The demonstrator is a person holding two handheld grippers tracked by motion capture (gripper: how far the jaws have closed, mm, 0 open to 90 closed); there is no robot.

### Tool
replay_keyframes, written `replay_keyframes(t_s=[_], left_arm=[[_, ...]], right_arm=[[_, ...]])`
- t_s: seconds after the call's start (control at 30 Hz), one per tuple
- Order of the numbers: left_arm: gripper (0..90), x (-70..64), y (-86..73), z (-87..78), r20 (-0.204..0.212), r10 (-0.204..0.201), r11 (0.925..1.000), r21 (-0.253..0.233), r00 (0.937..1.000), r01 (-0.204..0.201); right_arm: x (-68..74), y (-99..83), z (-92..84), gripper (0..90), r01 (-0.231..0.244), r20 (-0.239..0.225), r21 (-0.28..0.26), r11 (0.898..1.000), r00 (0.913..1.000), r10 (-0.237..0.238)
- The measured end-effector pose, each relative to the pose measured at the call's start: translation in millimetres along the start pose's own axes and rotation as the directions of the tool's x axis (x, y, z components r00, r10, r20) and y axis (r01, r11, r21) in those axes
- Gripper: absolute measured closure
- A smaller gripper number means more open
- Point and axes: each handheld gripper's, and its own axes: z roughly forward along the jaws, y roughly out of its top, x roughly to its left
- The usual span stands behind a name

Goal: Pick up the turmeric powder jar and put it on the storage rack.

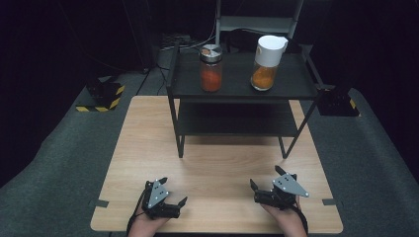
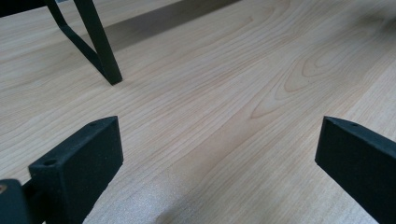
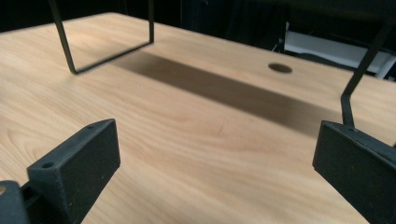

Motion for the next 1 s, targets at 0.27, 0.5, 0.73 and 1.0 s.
replay_keyframes(t_s=[0.27,0.5,0.73,1.0], left_arm=[[1.1,-0.3,0.5,0.4,-0.003,-0.003,1.0,0.003,1.0,0.003],[0.8,-1.7,0.0,0.1,-0.008,0.003,1.0,0.0,1.0,-0.003],[0.8,-1.2,0.3,0.1,-0.006,0.0,1.0,0.003,1.0,0.0],[0.8,-2.1,1.1,0.4,-0.008,0.006,1.0,0.008,1.0,-0.006]], right_arm=[[-0.6,-13.8,1.3,0.0,-0.002,0.008,0.016,1.0,1.0,0.001],[1.1,-20.7,3.0,0.0,-0.014,0.027,0.064,0.998,0.9996,0.012],[1.2,-19.7,3.3,0.0,-0.023,0.037,0.09,0.996,0.9991,0.02],[0.3,-18.7,3.1,0.0,-0.031,0.034,0.099,0.995,0.999,0.028]])
